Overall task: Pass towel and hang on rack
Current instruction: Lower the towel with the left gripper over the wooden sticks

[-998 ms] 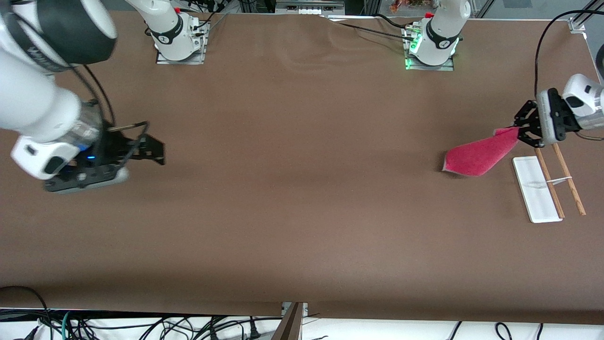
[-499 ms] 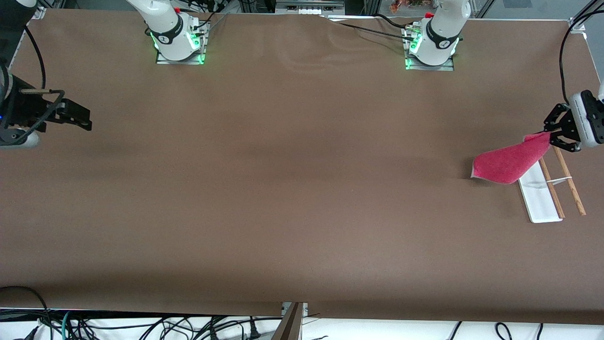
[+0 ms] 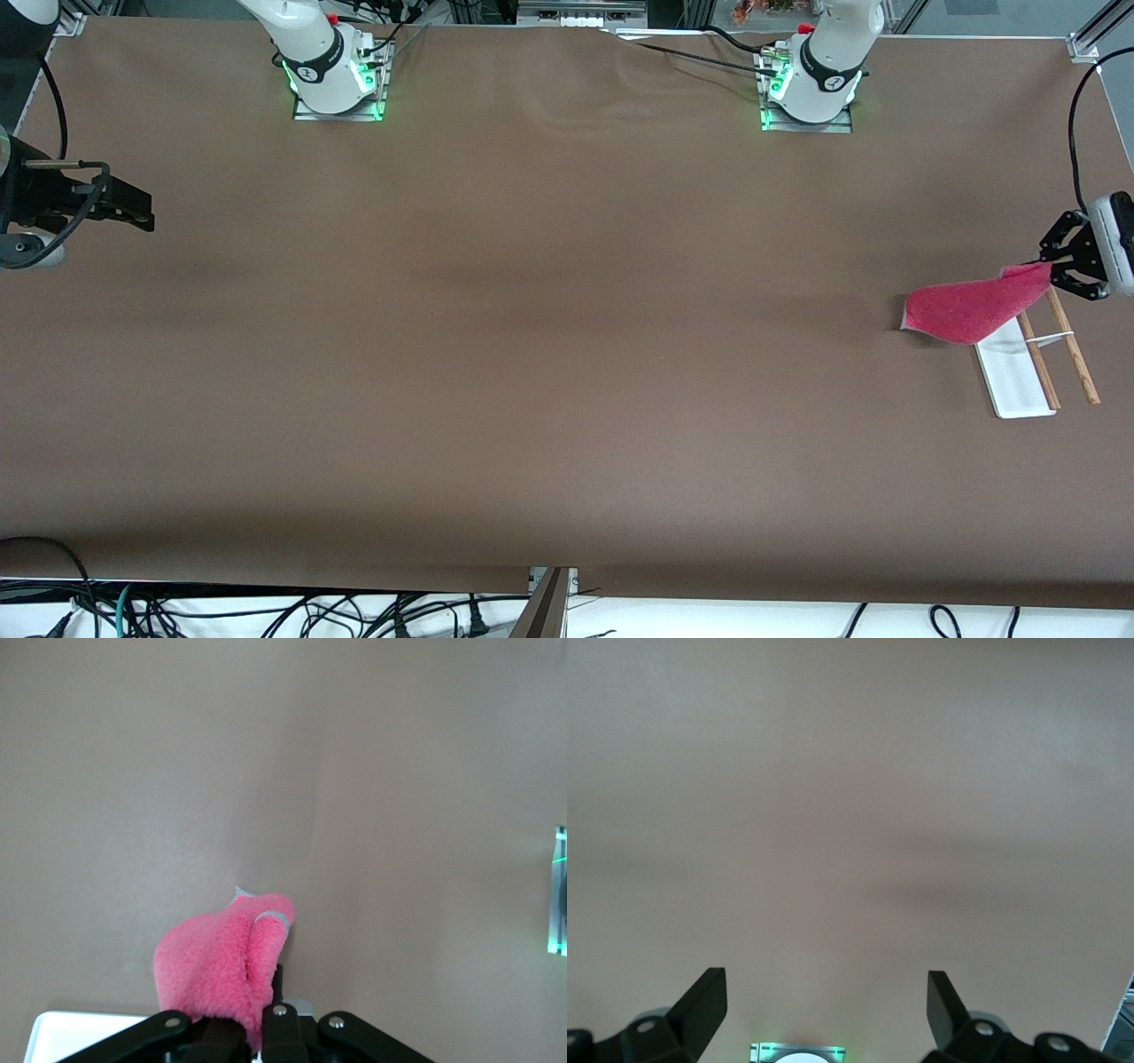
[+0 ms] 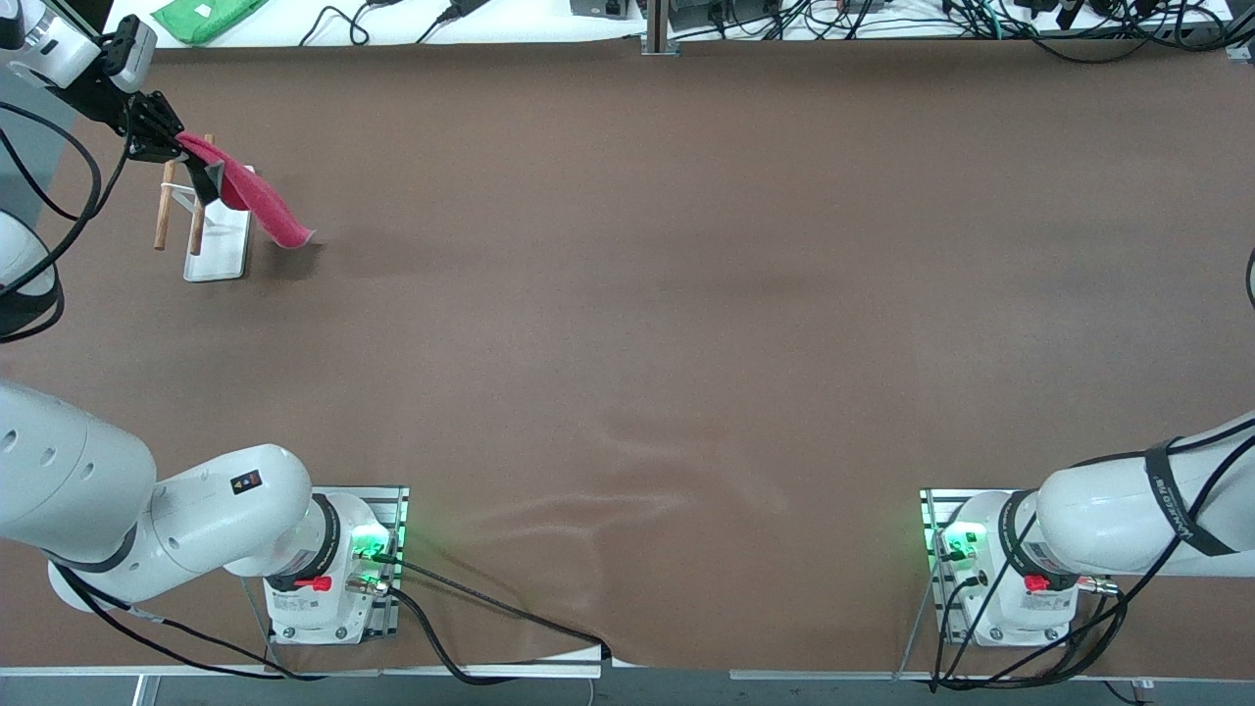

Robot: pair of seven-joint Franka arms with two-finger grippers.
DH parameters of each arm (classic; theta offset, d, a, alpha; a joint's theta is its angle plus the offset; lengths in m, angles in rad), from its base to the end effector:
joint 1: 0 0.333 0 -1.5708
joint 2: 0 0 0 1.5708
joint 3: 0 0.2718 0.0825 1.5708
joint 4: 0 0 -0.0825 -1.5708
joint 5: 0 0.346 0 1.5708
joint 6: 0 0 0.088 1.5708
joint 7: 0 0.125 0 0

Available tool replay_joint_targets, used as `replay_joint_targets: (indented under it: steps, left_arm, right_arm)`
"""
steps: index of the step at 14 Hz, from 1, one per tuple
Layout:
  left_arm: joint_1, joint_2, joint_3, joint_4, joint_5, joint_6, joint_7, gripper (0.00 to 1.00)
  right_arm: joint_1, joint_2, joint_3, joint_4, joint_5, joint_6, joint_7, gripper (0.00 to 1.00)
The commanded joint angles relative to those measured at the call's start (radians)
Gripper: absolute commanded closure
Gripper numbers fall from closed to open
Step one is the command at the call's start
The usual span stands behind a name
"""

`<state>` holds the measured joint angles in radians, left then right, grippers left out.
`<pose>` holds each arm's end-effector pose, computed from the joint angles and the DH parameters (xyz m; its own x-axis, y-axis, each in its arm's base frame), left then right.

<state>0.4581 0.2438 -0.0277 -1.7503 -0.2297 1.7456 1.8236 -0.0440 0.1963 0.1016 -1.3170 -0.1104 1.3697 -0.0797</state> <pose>0.5105 0.2081 0.3699 0.2599 -0.9272 0.2699 -0.9585 -0.2137 0.1888 0.5438 0.0105 0.5505 0.9823 0.1150 -0.1481 0.1276 -0.9887 0.0788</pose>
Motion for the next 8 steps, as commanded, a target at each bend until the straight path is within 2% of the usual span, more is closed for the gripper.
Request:
replay_joint_targets:
  steps: [1,4,5,6,8]
  left_arm:
    - [0.033,0.089,-0.012,0.120,0.035,-0.032,0.058,1.00]
    - [0.065,0.123,-0.012,0.167,0.038,-0.032,0.123,1.00]
    - [0.073,0.140,-0.012,0.192,0.064,-0.034,0.141,1.00]
    - [0.077,0.147,-0.012,0.212,0.082,-0.035,0.154,1.00]
    - [0.105,0.149,-0.014,0.218,0.081,-0.041,0.177,1.00]
  right_arm:
    - [-0.016,-0.057,-0.019,-0.073,0.001,0.015,-0.063,0.00]
    - [-0.016,-0.096,-0.023,-0.131,0.014,0.032,-0.054,0.00]
    - [-0.014,-0.101,-0.042,-0.142,0.030,0.031,-0.055,0.00]
    - [-0.014,-0.103,-0.055,-0.142,0.069,0.022,-0.049,0.00]
    - [-0.011,-0.107,-0.057,-0.140,0.080,0.020,-0.048,0.00]
